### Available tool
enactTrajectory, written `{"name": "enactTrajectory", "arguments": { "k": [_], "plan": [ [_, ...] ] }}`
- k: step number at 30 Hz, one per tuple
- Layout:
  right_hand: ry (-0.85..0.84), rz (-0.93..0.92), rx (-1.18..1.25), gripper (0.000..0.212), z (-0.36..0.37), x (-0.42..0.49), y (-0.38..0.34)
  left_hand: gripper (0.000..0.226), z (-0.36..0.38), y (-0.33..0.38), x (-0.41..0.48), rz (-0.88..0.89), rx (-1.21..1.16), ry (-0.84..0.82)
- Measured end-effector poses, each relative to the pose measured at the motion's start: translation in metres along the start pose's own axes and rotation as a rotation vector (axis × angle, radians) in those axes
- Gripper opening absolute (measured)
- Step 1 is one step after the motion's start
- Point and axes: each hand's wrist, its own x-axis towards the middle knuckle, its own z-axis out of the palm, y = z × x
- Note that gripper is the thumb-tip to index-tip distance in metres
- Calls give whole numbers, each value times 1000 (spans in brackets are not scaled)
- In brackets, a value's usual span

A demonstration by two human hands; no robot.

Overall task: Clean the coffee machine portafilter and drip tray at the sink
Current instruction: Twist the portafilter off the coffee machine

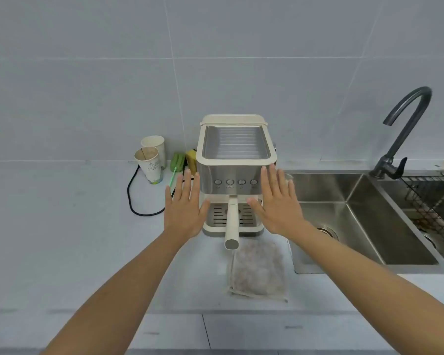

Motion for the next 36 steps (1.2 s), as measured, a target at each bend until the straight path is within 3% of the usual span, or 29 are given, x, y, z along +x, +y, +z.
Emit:
{"name": "enactTrajectory", "arguments": {
  "k": [10,14,22,31,36],
  "plan": [
    [-4,23,6,70,13,-4,5,63,23,8,-24,-10,-9,-158],
    [59,11,9,73,-9,14,2,68,29,22,-29,-204,-316,-356],
    [18,-91,-48,74,-41,58,-4,69,21,53,-16,-562,-1029,-565],
    [-83,-249,-51,74,-41,88,-3,35,29,63,3,-701,-1290,-690],
    [8,-308,-58,72,-38,94,3,27,35,72,10,-764,-1273,-670]
  ]
}}
